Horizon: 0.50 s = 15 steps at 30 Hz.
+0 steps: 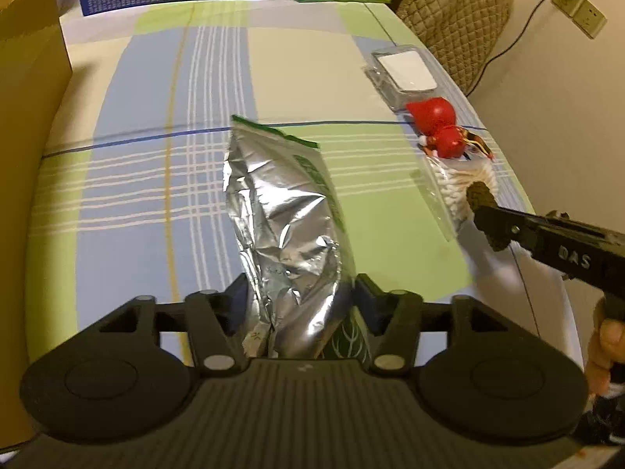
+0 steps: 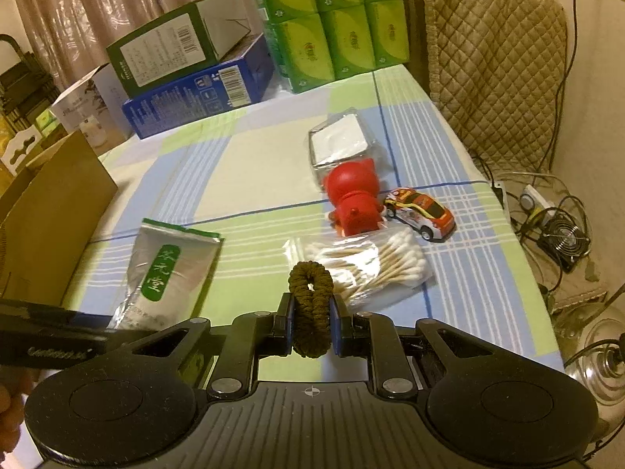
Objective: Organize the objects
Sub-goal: 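Lift the foil bag and hair tie and carry both toward the cardboard box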
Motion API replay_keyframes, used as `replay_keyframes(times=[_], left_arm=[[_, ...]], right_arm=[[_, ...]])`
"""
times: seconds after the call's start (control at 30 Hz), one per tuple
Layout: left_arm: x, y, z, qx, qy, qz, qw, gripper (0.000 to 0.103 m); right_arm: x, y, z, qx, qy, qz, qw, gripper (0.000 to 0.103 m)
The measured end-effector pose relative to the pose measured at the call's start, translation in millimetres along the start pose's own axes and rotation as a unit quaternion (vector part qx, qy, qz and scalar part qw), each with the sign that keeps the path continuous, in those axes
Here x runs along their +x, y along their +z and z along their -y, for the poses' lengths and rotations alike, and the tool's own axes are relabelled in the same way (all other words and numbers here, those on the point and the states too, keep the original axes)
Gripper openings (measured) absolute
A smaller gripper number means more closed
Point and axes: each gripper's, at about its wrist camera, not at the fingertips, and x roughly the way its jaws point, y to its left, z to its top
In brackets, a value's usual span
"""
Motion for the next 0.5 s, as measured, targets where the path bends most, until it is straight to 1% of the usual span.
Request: replay_keyframes(times=[0.07, 0.17, 0.33, 0.4, 0.5], left_arm=[[2, 4, 0, -0.003, 0.0, 0.0, 1.0, 0.055], [8, 10, 4, 0.006, 0.005, 0.003, 1.0, 0.059], [12, 12, 13, 0.047, 0.033, 0.007, 0.9983, 0.07], [13, 13, 12, 0.048, 0.033, 0.007, 0.9983, 0.07], [17, 16, 8, 0.036, 0.026, 0.005, 0.999, 0.07]], right_arm=[[2, -1, -1, -0.003, 0.001, -0.003, 1.0, 0.015], [4, -3, -5, -0.008, 0.004, -0.008, 1.0, 0.015], [6, -4, -9, -0.012, 0.007, -0.01, 1.0, 0.015], [5, -4, -9, -0.01, 0.007, -0.008, 1.0, 0.015], [5, -3, -10, -0.011, 0.007, -0.007, 1.0, 0.015]])
